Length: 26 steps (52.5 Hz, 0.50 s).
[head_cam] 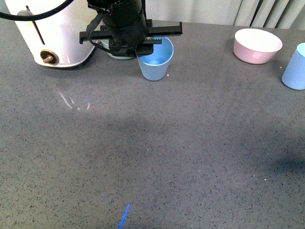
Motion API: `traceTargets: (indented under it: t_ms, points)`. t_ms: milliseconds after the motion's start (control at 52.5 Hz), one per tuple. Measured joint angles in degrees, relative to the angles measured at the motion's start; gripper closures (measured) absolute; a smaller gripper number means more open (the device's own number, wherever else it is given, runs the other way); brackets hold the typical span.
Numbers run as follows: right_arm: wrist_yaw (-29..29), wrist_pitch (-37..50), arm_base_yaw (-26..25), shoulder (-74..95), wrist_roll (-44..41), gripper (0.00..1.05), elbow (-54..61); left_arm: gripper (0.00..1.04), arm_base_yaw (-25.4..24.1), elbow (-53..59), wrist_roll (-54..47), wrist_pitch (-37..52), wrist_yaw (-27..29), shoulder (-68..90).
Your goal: Stack blue cups with both arms
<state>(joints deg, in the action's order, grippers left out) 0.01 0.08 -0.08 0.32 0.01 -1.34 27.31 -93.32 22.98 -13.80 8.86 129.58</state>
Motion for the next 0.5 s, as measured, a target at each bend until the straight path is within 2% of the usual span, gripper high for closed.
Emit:
traceTargets:
  t_ms: [152, 267, 381, 496]
  points:
    - [0.0, 0.0, 0.0, 0.0, 0.0, 0.09, 0.0, 1.03, 3.2, 6.1, -0.3, -0.1, -1.7, -6.5]
    - [0.0, 0.0, 0.0, 0.0, 0.0, 0.09, 0.0, 1.03, 8.5, 10.6, -0.2, -0.1, -3.6, -12.3]
    - [0.0, 0.0, 0.0, 0.0, 0.0, 0.09, 0.0, 1.03, 12.7, 12.3, -0.1, 0.0, -4.2, -12.4]
    - [0.0, 0.0, 0.0, 0.0, 0.0, 0.09, 0.0, 1.03, 14.2, 12.2, 0.0, 0.0, -3.8, -10.7]
